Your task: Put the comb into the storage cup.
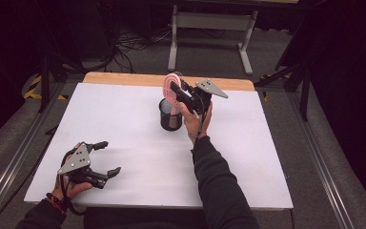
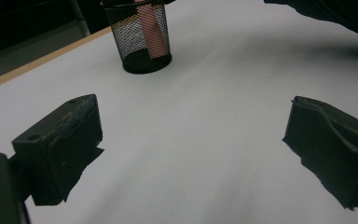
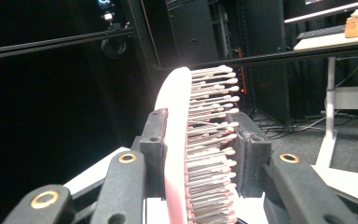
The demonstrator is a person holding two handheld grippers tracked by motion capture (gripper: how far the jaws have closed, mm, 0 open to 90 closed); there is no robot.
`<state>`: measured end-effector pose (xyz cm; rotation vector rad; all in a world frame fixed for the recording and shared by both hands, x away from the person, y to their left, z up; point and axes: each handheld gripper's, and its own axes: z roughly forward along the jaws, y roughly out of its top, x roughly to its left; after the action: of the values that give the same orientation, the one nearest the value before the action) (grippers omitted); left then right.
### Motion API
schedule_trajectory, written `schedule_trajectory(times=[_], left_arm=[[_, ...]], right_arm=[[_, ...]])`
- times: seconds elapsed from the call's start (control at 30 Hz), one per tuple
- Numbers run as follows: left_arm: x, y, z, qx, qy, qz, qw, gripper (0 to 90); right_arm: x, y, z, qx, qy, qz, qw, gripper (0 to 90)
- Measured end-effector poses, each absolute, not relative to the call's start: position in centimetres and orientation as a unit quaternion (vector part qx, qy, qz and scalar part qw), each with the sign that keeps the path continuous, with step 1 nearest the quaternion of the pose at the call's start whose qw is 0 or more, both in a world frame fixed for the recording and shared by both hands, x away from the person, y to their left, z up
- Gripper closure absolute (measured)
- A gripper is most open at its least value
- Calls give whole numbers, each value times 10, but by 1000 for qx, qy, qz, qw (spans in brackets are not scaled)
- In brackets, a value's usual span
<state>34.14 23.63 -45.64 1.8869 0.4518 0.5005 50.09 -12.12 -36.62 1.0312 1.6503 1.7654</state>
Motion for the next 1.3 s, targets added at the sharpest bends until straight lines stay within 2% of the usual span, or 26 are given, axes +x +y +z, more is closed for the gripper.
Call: schedule_trajectory(times=[1.3], left_arm=[[342, 237, -454, 792, 189, 215, 539, 48]], right_arm=[[506, -124, -383, 419, 635, 586, 280, 600]])
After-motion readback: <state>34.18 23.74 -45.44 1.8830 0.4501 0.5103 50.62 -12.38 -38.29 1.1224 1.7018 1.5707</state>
